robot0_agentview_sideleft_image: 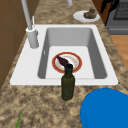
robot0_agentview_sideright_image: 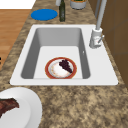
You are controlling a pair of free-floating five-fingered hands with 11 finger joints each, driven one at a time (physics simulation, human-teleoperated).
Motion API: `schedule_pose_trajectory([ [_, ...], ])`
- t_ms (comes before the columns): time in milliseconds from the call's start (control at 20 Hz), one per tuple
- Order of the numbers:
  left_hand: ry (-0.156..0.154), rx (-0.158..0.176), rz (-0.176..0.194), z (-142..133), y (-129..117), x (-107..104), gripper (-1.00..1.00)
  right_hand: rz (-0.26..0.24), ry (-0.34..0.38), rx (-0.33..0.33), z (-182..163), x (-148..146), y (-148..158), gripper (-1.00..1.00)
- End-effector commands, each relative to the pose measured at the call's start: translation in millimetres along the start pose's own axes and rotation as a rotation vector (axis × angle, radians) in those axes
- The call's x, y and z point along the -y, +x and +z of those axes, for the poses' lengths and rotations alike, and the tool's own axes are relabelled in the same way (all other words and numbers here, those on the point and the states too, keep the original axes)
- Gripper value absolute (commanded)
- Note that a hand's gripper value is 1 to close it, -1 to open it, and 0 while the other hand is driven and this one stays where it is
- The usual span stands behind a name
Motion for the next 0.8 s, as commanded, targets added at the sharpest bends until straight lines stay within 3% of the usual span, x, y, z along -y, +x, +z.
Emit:
schedule_pose_trajectory([
  [0, 0.027, 0.013, -0.012, 5, -41, 14, 1.00, 0.000, 0.000, 0.000, 0, 0, 0, 0.00],
  [100, 0.026, 0.015, -0.019, 10, -61, 23, 1.00, 0.000, 0.000, 0.000, 0, 0, 0, 0.00],
  [250, 0.006, 0.010, -0.001, 20, -91, 37, 1.00, 0.000, 0.000, 0.000, 0, 0, 0, 0.00],
  [350, -0.004, 0.014, -0.002, 25, -101, 51, 1.00, 0.000, 0.000, 0.000, 0, 0, 0, 0.00],
  [600, 0.002, 0.002, -0.003, 37, -123, 86, 1.00, 0.000, 0.000, 0.000, 0, 0, 0, 0.00],
  [750, 0.018, -0.001, 0.000, 34, -151, 101, 1.00, 0.000, 0.000, 0.000, 0, 0, 0, 0.00],
])
